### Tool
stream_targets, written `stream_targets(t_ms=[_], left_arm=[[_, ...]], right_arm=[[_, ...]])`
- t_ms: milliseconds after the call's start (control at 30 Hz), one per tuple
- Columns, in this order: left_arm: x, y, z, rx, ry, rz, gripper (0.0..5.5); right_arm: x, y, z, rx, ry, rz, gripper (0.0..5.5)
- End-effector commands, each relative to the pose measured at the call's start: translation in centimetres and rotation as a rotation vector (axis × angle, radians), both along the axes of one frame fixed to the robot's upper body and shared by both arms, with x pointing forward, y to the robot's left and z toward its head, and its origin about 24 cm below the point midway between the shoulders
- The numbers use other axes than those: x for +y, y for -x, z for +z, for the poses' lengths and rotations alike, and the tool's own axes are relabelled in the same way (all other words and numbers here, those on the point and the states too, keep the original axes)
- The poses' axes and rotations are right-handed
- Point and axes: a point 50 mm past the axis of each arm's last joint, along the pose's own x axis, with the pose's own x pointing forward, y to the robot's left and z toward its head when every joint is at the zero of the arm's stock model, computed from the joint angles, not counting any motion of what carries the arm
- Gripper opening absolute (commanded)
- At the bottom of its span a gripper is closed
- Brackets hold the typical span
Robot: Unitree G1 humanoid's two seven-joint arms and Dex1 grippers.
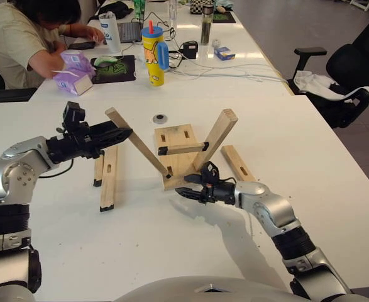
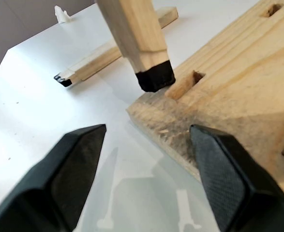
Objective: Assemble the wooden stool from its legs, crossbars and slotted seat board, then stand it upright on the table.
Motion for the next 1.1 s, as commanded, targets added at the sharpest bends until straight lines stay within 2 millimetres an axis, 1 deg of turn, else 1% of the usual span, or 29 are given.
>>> stream_targets(t_ms=[33, 100, 233, 300, 367, 467, 533, 633, 667, 733, 767, 900, 967, 1100], left_arm=[[0.6, -0.5, -1.1, 0.021, -0.076, 0.007, 2.06], [0.7, -0.6, -1.5, 0.026, -0.105, -0.007, 2.06], [0.5, -0.6, -1.3, 0.018, -0.167, -0.072, 2.06], [0.1, -0.7, -1.3, 0.004, -0.253, -0.125, 2.06], [-0.4, -0.7, -1.4, -0.019, -0.399, -0.178, 2.06], [-1.8, -0.7, -0.3, -0.094, -0.498, -0.230, 2.06], [-2.3, -0.8, 0.2, -0.126, -0.513, -0.235, 2.06], [-2.2, -0.9, -0.1, -0.128, -0.532, -0.236, 2.06], [-2.1, -0.9, 0.1, -0.127, -0.515, -0.234, 2.06], [-2.4, -0.8, 0.9, -0.134, -0.433, -0.235, 2.06], [-2.4, -0.7, 1.0, -0.137, -0.436, -0.232, 2.06], [-1.8, -0.9, -0.6, -0.091, -0.535, -0.219, 2.06], [-2.1, -1.0, -0.6, -0.091, -0.537, -0.243, 2.06], [-3.5, -1.1, 0.1, -0.115, -0.568, -0.336, 2.06]], right_arm=[[-0.4, 0.0, -0.9, 0.026, 0.050, 0.014, 3.23], [-0.5, 0.0, -1.2, 0.037, 0.061, 0.021, 3.23], [-1.0, -0.3, -2.3, 0.072, 0.126, 0.010, 3.23], [-1.3, -0.5, -2.9, 0.085, 0.164, -0.010, 3.23], [-1.3, -0.4, -3.1, 0.107, 0.159, -0.010, 3.23], [-1.0, 0.4, -3.4, 0.153, 0.160, 0.017, 3.23], [-1.0, 0.8, -4.0, 0.177, 0.176, 0.025, 3.23], [-1.0, 1.1, -4.5, 0.198, 0.191, 0.027, 3.23], [-1.0, 1.2, -4.6, 0.202, 0.193, 0.030, 3.23], [-0.9, 1.3, -4.6, 0.202, 0.194, 0.036, 3.23], [-0.8, 1.3, -4.6, 0.202, 0.191, 0.036, 3.23], [-0.7, 1.3, -4.6, 0.200, 0.191, 0.037, 3.23], [-0.9, 1.2, -4.9, 0.218, 0.216, 0.021, 3.23], [-1.2, 1.1, -5.5, 0.260, 0.237, -0.013, 3.23]])
